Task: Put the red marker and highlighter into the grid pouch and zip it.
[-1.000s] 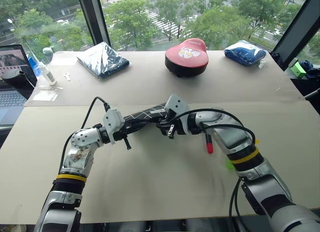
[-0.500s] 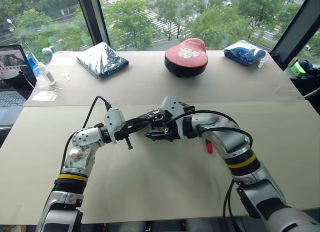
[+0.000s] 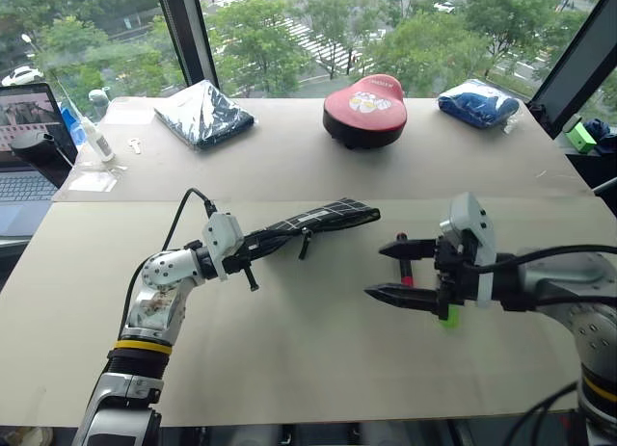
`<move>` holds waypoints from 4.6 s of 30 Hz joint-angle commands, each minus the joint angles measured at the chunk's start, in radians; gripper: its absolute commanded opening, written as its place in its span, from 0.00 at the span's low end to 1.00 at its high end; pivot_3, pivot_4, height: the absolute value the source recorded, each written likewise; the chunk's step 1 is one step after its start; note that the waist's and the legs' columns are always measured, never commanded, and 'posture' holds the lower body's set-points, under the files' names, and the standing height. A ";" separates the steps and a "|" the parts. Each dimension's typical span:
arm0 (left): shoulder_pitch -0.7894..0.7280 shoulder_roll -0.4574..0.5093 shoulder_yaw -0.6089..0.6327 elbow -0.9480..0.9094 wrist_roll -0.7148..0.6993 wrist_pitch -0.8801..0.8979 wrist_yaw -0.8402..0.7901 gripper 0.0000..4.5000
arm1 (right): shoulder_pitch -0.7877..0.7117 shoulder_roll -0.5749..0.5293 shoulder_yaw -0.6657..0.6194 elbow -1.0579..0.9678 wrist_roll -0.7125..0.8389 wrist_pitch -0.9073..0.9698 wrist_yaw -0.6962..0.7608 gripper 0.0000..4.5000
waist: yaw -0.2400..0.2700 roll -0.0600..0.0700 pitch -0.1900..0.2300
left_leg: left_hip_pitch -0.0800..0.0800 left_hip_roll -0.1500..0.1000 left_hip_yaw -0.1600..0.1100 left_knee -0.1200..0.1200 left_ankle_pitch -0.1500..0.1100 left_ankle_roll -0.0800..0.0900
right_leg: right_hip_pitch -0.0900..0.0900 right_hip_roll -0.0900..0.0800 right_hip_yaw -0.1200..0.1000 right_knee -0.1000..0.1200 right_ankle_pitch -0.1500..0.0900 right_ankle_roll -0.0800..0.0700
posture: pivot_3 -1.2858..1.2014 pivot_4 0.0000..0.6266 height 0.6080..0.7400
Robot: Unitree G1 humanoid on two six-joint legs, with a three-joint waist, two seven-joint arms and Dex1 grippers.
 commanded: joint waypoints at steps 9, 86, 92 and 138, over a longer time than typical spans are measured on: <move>-0.039 -0.050 -0.012 0.051 0.017 -0.067 -0.005 0.00 | 0.028 0.142 -0.021 -0.030 -0.213 0.299 -0.453 0.94 | 0.003 -0.001 0.000 | -0.001 0.000 -0.001 0.000 0.001 -0.001 | -0.001 0.000 0.000 0.001 0.000 0.000 | 0.52 0.24 1.00; -0.020 -0.063 -0.019 0.069 0.029 -0.129 -0.038 0.00 | -0.277 -0.072 0.404 0.320 -0.195 -0.199 0.000 0.23 | 0.002 -0.002 -0.001 | -0.004 -0.001 -0.004 -0.003 0.003 -0.004 | 0.002 0.000 -0.001 -0.013 0.000 0.003 | 0.52 0.24 1.00; -0.024 -0.061 -0.025 0.074 0.034 -0.133 -0.042 0.00 | -0.281 -0.078 0.379 0.306 -0.161 -0.199 0.047 0.23 | 0.002 -0.002 -0.001 | -0.004 -0.001 -0.004 -0.003 0.003 -0.004 | 0.002 0.000 -0.001 -0.012 0.000 0.003 | 0.52 0.24 1.00; -0.061 -0.070 -0.025 0.060 0.011 -0.098 -0.073 0.00 | -0.411 0.130 0.801 0.533 -0.761 -1.068 0.015 0.23 | -0.002 -0.002 -0.001 | -0.003 -0.004 -0.003 0.000 0.004 -0.005 | 0.000 0.001 -0.001 0.000 0.000 0.004 | 0.52 0.24 1.00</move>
